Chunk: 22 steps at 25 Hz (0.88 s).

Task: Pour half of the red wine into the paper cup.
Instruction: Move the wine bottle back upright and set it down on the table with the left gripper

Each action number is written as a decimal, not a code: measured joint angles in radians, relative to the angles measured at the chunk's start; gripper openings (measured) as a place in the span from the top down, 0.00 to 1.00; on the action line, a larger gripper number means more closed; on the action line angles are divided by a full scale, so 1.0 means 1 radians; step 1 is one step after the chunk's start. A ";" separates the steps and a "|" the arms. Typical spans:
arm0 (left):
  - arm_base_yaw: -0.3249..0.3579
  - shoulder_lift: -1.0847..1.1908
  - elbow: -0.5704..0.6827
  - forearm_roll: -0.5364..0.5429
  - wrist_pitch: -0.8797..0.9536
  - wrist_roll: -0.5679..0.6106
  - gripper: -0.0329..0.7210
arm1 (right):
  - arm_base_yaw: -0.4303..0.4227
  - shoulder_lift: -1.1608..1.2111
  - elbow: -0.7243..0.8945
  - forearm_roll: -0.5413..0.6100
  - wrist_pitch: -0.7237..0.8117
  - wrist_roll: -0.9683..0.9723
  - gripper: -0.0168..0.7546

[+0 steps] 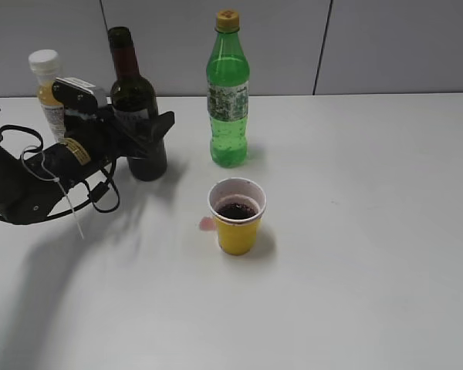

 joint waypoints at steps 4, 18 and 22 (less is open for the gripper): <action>0.000 0.001 0.000 0.000 -0.002 0.001 0.23 | 0.000 0.000 0.000 0.000 0.000 0.000 0.21; 0.000 0.000 -0.001 -0.006 -0.028 0.001 0.14 | 0.000 0.000 0.000 0.000 0.000 0.000 0.21; 0.000 -0.011 -0.001 0.009 -0.027 0.000 0.12 | 0.000 0.000 0.000 0.000 0.000 0.000 0.21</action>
